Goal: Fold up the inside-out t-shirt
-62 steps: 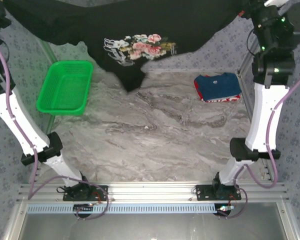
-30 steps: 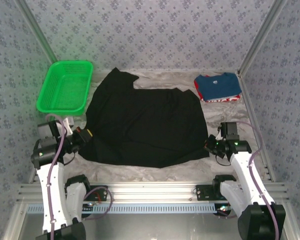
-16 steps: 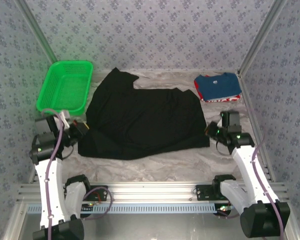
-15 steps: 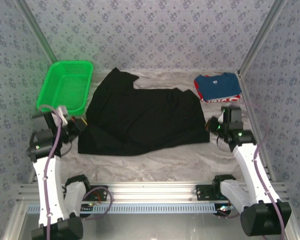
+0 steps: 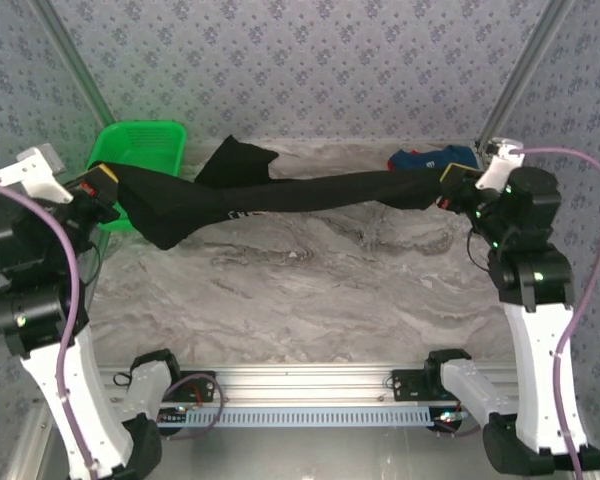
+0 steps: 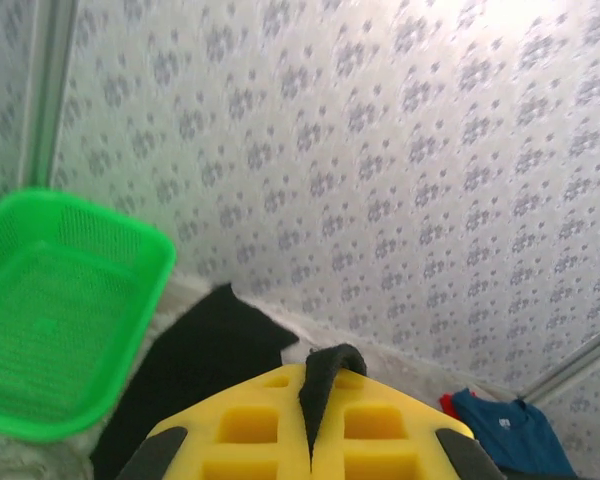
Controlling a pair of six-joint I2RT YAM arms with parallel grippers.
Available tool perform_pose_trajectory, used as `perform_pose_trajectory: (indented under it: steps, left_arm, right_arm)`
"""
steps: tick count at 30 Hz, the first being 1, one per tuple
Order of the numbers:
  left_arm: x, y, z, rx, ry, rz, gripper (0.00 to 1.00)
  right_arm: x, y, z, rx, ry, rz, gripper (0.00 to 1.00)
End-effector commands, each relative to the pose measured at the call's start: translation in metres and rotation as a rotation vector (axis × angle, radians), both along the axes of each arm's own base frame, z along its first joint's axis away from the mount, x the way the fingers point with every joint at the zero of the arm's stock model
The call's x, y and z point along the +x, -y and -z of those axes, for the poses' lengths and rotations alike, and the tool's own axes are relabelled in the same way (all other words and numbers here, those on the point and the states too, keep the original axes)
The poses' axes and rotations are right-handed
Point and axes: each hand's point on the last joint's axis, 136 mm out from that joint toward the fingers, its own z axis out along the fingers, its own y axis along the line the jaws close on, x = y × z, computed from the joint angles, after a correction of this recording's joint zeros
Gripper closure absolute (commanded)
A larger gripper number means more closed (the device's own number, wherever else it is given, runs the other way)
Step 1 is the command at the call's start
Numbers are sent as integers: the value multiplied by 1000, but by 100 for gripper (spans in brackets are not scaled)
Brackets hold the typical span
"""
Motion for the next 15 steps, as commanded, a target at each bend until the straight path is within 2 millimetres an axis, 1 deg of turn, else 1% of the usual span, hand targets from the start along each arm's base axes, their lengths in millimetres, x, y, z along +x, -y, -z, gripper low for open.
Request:
perform_pose_trajectory:
  steps: [1,3,5,6,7,9,11,12,14,15]
  left_arm:
    - [-43,1,-47,109,143,-65,100]
    - [-63,-1,-70,145,198,-109,100]
    - [-83,-2,-98,179,267,-149,100]
    - [-90,-1,-111,195,292,-160,100]
    - [-97,-1,-124,207,314,-170,100]
    - [-99,-3,-143,234,339,-190,100]
    - [-92,-12,-156,259,344,-228,100]
    - [-84,-16,-161,273,339,-246,100]
    - [-65,-26,-168,294,328,-273,100]
    - [-51,-33,-169,304,314,-288,100]
  right_arm:
    - [-58,11,-49,-63,124,25,100]
    - [-85,17,-76,-70,202,54,100]
    - [-108,24,-104,-72,280,84,100]
    - [-118,27,-116,-74,317,94,100]
    - [-124,29,-127,-77,345,109,100]
    - [-132,32,-143,-78,376,121,100]
    - [-131,36,-154,-115,393,143,100]
    - [-126,38,-157,-142,395,158,100]
    - [-115,43,-164,-172,398,190,100]
    - [-104,45,-165,-190,391,206,100]
